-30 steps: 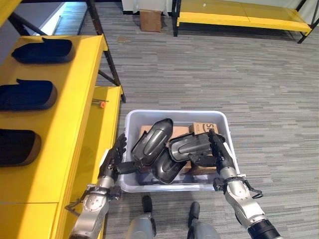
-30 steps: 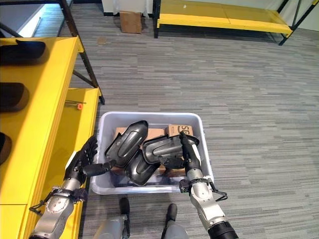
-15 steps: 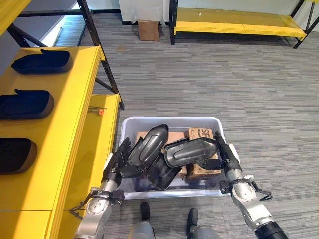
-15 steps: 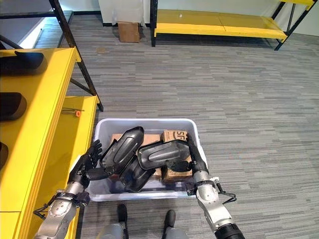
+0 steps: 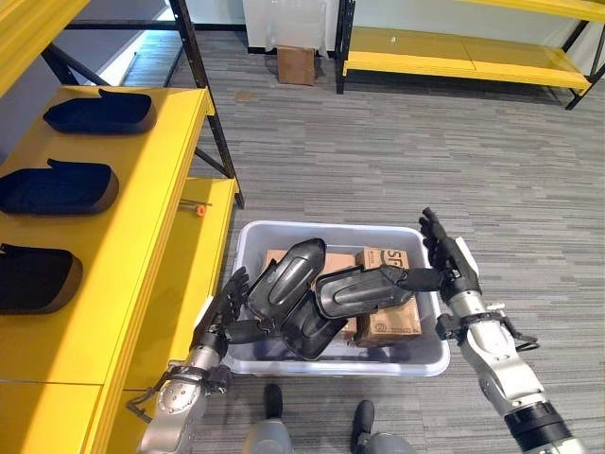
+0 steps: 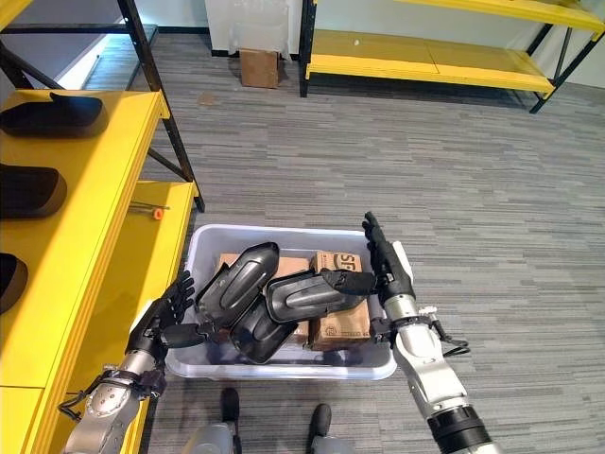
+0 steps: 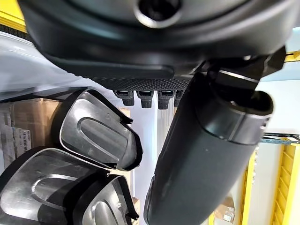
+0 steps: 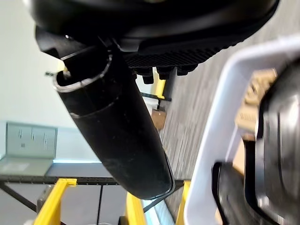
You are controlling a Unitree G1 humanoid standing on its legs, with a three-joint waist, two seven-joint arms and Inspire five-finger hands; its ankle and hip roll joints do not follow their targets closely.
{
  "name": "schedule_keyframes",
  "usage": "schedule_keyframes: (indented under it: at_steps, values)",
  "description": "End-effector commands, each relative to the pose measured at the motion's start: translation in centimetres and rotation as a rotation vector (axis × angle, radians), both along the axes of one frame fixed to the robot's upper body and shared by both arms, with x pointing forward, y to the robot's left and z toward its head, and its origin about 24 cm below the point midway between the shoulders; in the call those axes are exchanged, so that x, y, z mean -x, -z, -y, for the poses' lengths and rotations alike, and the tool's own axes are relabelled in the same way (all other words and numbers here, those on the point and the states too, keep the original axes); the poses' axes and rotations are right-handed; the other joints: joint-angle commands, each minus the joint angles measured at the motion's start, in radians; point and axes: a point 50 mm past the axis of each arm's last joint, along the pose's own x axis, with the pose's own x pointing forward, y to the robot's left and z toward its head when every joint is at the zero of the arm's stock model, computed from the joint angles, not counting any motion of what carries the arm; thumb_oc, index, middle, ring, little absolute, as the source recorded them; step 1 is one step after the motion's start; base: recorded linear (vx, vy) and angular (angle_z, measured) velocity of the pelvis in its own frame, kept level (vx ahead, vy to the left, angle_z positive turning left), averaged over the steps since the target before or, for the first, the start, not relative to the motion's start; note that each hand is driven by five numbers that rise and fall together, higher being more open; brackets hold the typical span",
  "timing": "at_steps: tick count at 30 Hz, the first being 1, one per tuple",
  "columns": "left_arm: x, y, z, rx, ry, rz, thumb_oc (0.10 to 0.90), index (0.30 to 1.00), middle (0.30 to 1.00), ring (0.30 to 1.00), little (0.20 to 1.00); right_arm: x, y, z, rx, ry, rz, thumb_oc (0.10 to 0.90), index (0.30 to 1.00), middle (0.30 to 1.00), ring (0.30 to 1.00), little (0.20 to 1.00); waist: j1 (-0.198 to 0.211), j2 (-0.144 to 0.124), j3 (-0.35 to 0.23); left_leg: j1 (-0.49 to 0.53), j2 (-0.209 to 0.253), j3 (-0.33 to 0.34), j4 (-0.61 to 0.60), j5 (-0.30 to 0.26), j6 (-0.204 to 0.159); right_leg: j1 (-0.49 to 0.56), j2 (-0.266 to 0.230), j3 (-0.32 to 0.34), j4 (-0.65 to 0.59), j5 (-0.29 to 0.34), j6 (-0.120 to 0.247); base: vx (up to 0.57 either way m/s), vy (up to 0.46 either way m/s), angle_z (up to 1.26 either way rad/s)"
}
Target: Move parts from the plastic box to the shelf.
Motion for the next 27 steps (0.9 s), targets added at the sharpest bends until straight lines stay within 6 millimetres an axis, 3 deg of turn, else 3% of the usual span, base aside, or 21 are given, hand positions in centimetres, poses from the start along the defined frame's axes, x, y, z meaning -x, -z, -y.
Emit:
schedule_keyframes:
  at_steps: [1,10,11,17,25,27]
  values:
    - [-1.7,-4.5,0.4,-0.007,0.049,0.237,0.9,1.0,1.0,1.0,1.0,-0.8,-3.3,-0.3,-0.106,-0.026,0.188,0.9,1.0,1.0,1.0,1.0,0.003,-0.007,-0.085,0.002,0.015,-0.032,0.093,-0.171,0.021,-0.013,-0.063,-0.006,0.1,-0.118,0.046,0.0,0.0,0.0]
    - [-1.4,-4.2,0.5,0.002,0.045,0.221,0.9,1.0,1.0,1.0,1.0,-0.5,-2.5,-0.8,-0.114,-0.032,0.151,0.9,1.0,1.0,1.0,1.0,-0.003,0.003,-0.088,0.013,0.014,-0.034,0.084,-0.167,0.015,-0.003,-0.064,-0.003,0.096,-0.125,0.043,0.0,0.003,0.0]
    - [-2.7,-5.1,1.4,0.178,0.056,0.314,0.9,1.0,1.0,1.0,1.0,2.0,1.9,0.2,-0.226,-0.093,0.022,0.9,1.0,1.0,1.0,1.0,-0.095,0.043,-0.188,0.087,0.013,0.028,-0.01,-0.149,-0.02,0.048,-0.02,-0.034,-0.002,-0.12,0.008,0.0,0.0,0.0]
    - [-2.4,-4.8,1.4,0.19,0.056,0.293,0.9,1.0,1.0,1.0,1.0,1.9,1.9,0.1,-0.222,-0.083,0.019,0.9,1.0,1.0,1.0,1.0,-0.089,0.043,-0.187,0.096,0.011,0.028,-0.011,-0.153,-0.016,0.058,-0.018,-0.038,-0.002,-0.123,0.007,-0.01,0.011,0.0]
    - [-1.8,-4.6,0.8,0.184,0.036,0.276,0.9,1.0,1.0,1.0,1.0,1.4,-0.7,0.7,-0.068,-0.105,0.137,0.9,1.0,1.0,1.0,1.0,-0.072,0.038,-0.188,0.103,0.006,0.021,-0.011,-0.159,-0.01,0.068,-0.019,-0.044,-0.002,-0.122,0.011,0.02,-0.002,-0.01]
    - [-1.6,-5.0,0.2,0.168,0.012,0.288,0.9,1.0,1.0,1.0,1.0,1.0,-2.2,1.0,0.065,-0.12,0.188,0.9,1.0,1.0,1.0,1.0,-0.06,0.034,-0.179,0.101,0.001,0.013,-0.011,-0.159,-0.007,0.071,-0.019,-0.046,-0.002,-0.123,0.01,0.07,-0.022,0.01]
